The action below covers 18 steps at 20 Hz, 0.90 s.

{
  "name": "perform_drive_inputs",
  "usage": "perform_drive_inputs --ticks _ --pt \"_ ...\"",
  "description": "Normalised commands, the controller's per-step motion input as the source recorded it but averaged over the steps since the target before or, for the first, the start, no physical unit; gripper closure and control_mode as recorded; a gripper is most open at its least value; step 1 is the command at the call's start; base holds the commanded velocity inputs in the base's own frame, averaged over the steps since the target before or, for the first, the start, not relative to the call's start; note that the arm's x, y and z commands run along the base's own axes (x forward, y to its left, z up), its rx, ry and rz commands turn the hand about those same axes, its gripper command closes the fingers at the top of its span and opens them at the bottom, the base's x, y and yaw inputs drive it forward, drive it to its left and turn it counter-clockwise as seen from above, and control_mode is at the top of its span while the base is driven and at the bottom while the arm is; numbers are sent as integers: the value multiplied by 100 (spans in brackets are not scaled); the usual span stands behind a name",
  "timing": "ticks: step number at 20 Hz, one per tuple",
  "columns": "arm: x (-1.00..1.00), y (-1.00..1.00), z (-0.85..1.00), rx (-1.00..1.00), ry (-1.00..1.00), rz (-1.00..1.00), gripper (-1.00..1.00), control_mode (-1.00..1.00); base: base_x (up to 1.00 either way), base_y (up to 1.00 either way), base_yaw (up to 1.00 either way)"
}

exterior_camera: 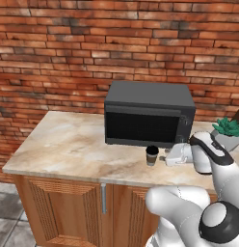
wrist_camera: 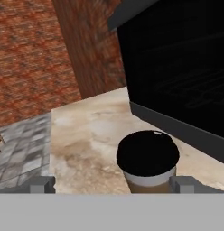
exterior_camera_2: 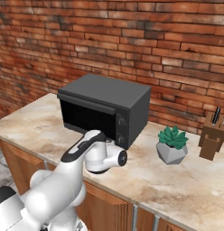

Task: Move the drinks to the dining counter.

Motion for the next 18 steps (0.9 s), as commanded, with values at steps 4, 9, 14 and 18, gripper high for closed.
perform_drive_inputs --ticks 4,9,14,18 --pt "20 17 -1 -3 0 0 -100 -100 0 0 0" --pt "21 10 -7 -2 0 0 -100 -100 0 0 0" --pt "8 0 -16 0 0 0 -100 -100 0 0 0" --pt "0 0 -23 -1 0 0 -100 -100 0 0 0"
